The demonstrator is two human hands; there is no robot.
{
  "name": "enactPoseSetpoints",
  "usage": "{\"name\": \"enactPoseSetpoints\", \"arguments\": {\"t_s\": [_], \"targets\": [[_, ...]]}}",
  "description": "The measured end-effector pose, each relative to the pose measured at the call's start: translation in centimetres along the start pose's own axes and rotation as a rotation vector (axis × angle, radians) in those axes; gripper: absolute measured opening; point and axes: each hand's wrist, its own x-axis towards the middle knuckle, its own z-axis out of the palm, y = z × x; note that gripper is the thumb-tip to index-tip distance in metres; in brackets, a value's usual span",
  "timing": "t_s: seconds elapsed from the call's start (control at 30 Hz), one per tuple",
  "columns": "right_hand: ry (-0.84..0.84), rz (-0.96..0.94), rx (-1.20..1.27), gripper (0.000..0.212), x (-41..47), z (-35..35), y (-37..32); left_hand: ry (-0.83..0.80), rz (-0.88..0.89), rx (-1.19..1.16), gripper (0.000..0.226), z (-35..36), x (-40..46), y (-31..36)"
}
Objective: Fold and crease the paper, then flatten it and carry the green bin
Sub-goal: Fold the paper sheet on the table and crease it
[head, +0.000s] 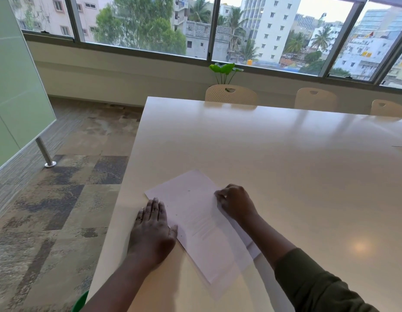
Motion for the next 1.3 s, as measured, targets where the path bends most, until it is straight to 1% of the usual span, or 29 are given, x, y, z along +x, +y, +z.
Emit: {"name": "enactPoseSetpoints", "arguments": {"t_s": [0.03,0.1,0.13,0.17,0.2,0.27,0.3,0.33,0.43,0.47,0.5,0.57,0.6,0.63,0.67,0.73,0.77,0.8,0.83,0.9,0.93,0.97,1.07,1.1,1.13,1.23,1.27,1.3], "targets": [[-0.014,0.011,-0.026,0.015,0.1,-0.1,-0.1,0.001,-0.001,0.001,0.087,0.0,0.0,0.0],[-0.09,-0.097,-0.03,0.014,-0.6,0.2,-1.0,0.001,-0.003,-0.003,0.089,0.1,0.0,-0.1],[-0.113,-0.162,-0.008,0.013,-1.3,0.3,-1.4,0.0,-0.005,-0.002,0.091,0.1,-0.1,-0.1],[-0.109,-0.188,0.019,0.013,-1.8,0.2,-1.3,0.001,-0.006,0.001,0.092,0.1,0.0,-0.1],[-0.07,-0.165,0.033,0.013,-1.9,0.1,-0.8,0.0,-0.007,0.002,0.093,0.1,0.0,-0.1],[0.031,-0.018,0.015,0.013,-1.5,-0.2,0.4,-0.002,-0.007,0.006,0.091,0.0,0.0,0.0],[0.055,0.022,-0.008,0.013,-1.4,-0.2,0.5,-0.001,-0.008,0.005,0.091,0.0,0.0,0.0],[0.047,0.009,-0.021,0.014,-1.5,0.0,0.1,-0.002,-0.008,0.004,0.091,0.0,0.0,0.0],[-0.075,-0.193,-0.01,0.015,-2.8,0.7,-1.7,-0.01,-0.007,-0.001,0.087,-0.1,-0.1,0.0],[-0.075,-0.218,-0.005,0.015,-2.9,0.5,-1.5,-0.011,-0.006,0.0,0.087,-0.2,-0.1,0.0],[-0.048,-0.185,-0.009,0.015,-2.6,0.2,-0.9,-0.009,-0.005,0.002,0.087,-0.2,-0.2,0.0],[0.027,-0.022,-0.032,0.015,-1.8,-0.4,0.6,-0.004,-0.004,0.0,0.087,-0.3,-0.2,0.0],[0.047,0.028,-0.047,0.015,-1.7,-0.6,0.8,-0.004,-0.004,0.001,0.087,-0.3,-0.2,0.0],[0.042,0.028,-0.064,0.014,-1.8,-0.5,0.4,-0.005,-0.005,0.002,0.087,-0.3,-0.2,0.1],[0.01,-0.017,-0.065,0.014,-2.1,-0.3,-0.3,-0.007,-0.005,0.003,0.087,-0.3,-0.2,0.1],[-0.086,-0.157,-0.047,0.013,-3.2,0.1,-1.7,-0.01,-0.004,-0.001,0.087,-0.3,-0.1,0.1],[-0.101,-0.212,-0.043,0.012,-3.5,0.0,-1.7,-0.008,-0.004,-0.002,0.088,-0.2,-0.1,0.1],[-0.093,-0.219,-0.043,0.011,-3.4,-0.3,-1.2,-0.003,-0.002,0.003,0.088,-0.2,-0.1,0.1],[-0.066,-0.174,-0.051,0.011,-3.0,-0.5,-0.4,0.0,-0.001,0.01,0.091,-0.2,-0.1,0.0],[-0.004,-0.016,-0.077,0.013,-2.1,-0.9,1.0,0.0,-0.001,0.02,0.1,-0.1,-0.1,0.0],[0.001,0.022,-0.08,0.014,-2.0,-0.9,1.0,-0.001,-0.001,0.021,0.102,-0.1,-0.1,0.0],[-0.01,0.001,-0.076,0.014,-2.0,-0.6,0.4,0.0,-0.002,0.015,0.102,-0.1,-0.1,0.0],[-0.112,-0.198,-0.032,0.013,-3.0,0.3,-2.4,0.004,-0.001,0.006,0.091,-0.1,-0.1,0.1],[-0.11,-0.218,-0.022,0.013,-2.9,0.2,-2.4,0.005,-0.001,0.009,0.089,-0.2,-0.1,0.1],[-0.09,-0.176,-0.012,0.013,-2.4,0.0,-1.9,0.003,-0.001,0.012,0.089,-0.2,-0.1,0.1],[0.019,0.038,-0.018,0.012,-1.1,-0.4,0.3,-0.009,0.0,0.022,0.088,-0.1,0.0,0.0],[0.008,0.036,-0.026,0.011,-1.2,-0.2,0.1,-0.012,0.0,0.024,0.088,0.0,0.0,0.0],[-0.021,-0.018,-0.026,0.011,-1.4,0.1,-0.5,-0.015,0.001,0.027,0.088,0.0,0.0,0.0]]}}
